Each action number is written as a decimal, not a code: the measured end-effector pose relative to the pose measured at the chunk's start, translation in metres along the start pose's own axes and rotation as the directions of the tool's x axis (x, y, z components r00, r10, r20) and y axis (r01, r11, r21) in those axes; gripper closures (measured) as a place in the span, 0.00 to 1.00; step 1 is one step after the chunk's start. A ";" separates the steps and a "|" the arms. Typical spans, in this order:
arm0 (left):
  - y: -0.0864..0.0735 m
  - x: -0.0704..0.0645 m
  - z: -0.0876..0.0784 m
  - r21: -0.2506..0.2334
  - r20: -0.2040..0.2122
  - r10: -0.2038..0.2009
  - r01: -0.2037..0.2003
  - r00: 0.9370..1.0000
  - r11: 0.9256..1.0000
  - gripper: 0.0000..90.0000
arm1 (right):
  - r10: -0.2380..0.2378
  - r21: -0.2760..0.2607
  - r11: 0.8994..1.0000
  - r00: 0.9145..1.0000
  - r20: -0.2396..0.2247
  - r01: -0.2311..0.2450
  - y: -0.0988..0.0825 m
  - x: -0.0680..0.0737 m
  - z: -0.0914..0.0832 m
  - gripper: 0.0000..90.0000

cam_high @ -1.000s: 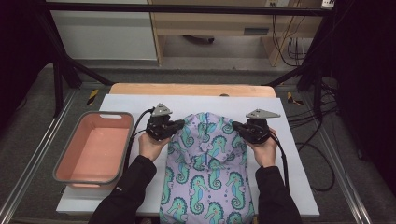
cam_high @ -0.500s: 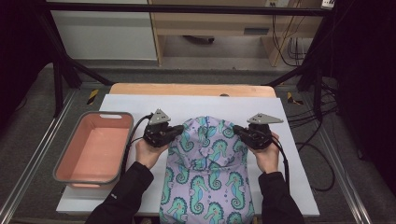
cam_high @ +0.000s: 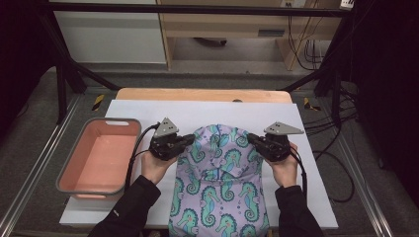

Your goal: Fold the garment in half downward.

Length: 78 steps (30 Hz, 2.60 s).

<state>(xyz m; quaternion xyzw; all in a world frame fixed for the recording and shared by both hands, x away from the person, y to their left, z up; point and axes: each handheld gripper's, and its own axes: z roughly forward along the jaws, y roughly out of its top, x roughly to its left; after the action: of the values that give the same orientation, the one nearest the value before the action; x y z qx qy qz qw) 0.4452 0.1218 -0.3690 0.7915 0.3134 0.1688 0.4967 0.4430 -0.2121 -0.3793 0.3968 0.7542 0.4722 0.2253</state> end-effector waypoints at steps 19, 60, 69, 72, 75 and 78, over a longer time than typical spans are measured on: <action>-0.020 -0.015 -0.011 0.008 0.023 0.000 0.000 1.000 1.000 0.96 | -0.014 0.004 1.000 0.999 -0.031 0.014 -0.012 0.021 -0.009 0.97; -0.142 -0.082 -0.058 0.307 0.172 -0.095 0.038 0.981 0.951 0.96 | 0.086 0.290 0.957 0.972 -0.220 -0.019 -0.139 0.084 -0.055 0.96; -0.110 -0.061 -0.058 0.213 0.119 -0.066 0.040 0.991 0.976 0.54 | 0.061 0.199 0.980 0.970 -0.235 -0.014 -0.122 0.073 -0.052 0.49; -0.099 -0.050 -0.051 0.186 0.080 -0.053 0.037 0.995 0.982 0.35 | 0.053 0.167 0.986 0.980 -0.193 -0.020 -0.112 0.065 -0.047 0.35; -0.091 -0.039 -0.042 0.180 0.043 -0.051 0.043 0.998 0.983 0.22 | 0.065 0.144 0.989 0.985 -0.159 -0.042 -0.103 0.053 -0.040 0.26; -0.085 -0.027 -0.032 0.192 0.014 -0.076 0.072 0.997 0.979 0.17 | 0.075 0.144 0.988 0.990 -0.122 -0.057 -0.097 0.040 -0.031 0.29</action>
<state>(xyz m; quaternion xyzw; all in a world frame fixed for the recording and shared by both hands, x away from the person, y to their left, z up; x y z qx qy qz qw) 0.3784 0.1517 -0.4296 0.8251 0.3523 0.1108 0.4275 0.3601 -0.2195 -0.4500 0.4053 0.7848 0.4498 0.1326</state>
